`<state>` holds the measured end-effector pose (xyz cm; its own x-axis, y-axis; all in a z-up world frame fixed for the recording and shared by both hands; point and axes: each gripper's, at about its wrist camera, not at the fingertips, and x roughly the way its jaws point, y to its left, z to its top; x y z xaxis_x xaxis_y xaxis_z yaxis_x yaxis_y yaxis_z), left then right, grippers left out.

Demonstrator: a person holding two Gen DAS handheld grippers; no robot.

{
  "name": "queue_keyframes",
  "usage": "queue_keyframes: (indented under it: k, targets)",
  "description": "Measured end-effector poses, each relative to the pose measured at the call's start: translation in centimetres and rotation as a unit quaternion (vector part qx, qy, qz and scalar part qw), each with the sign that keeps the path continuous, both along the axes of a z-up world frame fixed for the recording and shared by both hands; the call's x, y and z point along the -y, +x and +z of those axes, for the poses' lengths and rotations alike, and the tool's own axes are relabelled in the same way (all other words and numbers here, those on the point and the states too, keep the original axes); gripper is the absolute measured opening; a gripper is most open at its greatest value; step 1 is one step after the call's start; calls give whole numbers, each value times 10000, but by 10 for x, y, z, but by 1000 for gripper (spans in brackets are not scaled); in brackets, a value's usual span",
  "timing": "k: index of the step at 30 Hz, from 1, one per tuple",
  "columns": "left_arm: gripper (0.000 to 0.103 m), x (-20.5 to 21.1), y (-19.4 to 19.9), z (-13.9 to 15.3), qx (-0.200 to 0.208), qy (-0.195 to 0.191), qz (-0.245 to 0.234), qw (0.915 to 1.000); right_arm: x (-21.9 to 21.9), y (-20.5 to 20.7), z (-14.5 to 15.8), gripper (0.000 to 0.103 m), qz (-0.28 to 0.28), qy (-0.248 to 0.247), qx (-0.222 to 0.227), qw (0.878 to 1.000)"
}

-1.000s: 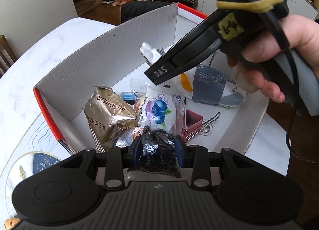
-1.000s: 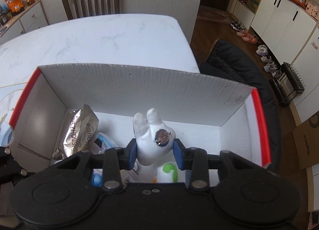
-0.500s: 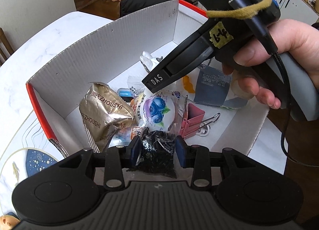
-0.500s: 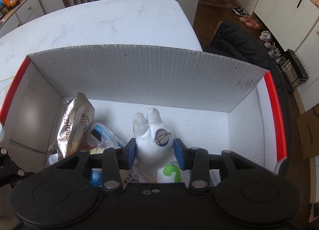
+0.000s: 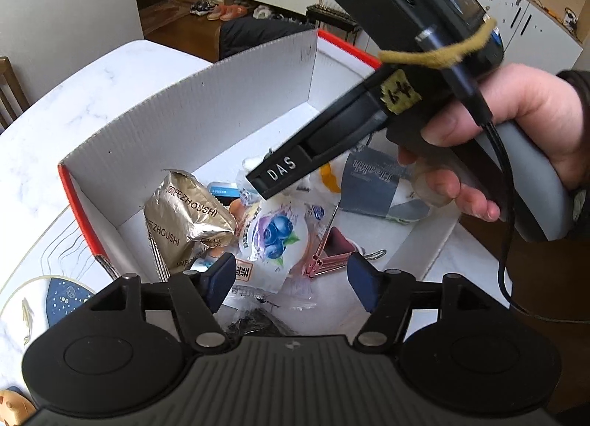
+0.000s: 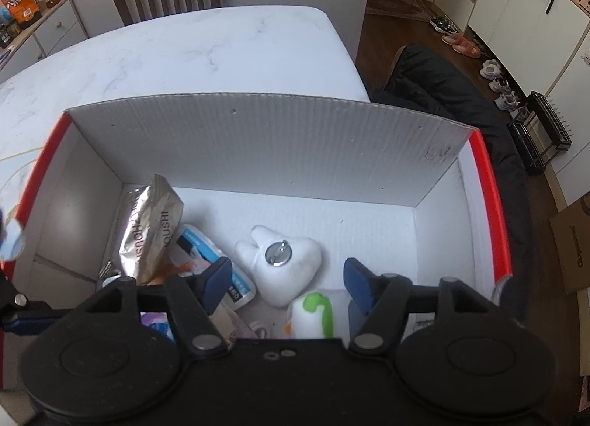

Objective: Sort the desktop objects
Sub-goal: 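Lower black bag and white toy into the shoebox and open both grippers, then withdraw both grippers from the shoebox toward the yellow toy and pink pad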

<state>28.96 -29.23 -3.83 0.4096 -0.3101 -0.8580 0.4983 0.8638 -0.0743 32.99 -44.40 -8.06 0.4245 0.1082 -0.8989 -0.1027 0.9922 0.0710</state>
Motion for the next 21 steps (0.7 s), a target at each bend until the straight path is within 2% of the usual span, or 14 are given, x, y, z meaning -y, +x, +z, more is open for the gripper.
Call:
queue_keyframes:
  k: [4,6,14,21]
  targets:
    - [66,-3,0,4,125,-69,73,9999,3,-9,10,69,25,75,86,9999]
    - [66,-5,-3,8,189,-103,129,9997,4,-15,16,73,94,148,147,9997]
    - [66,-9,-19,23,497,-168,288,9982,9,-33,34,76,253,296,363,9986]
    - [66,-23,-35,37,672,-212,461,9965,-1,-48,47,82,543,379,568,9962]
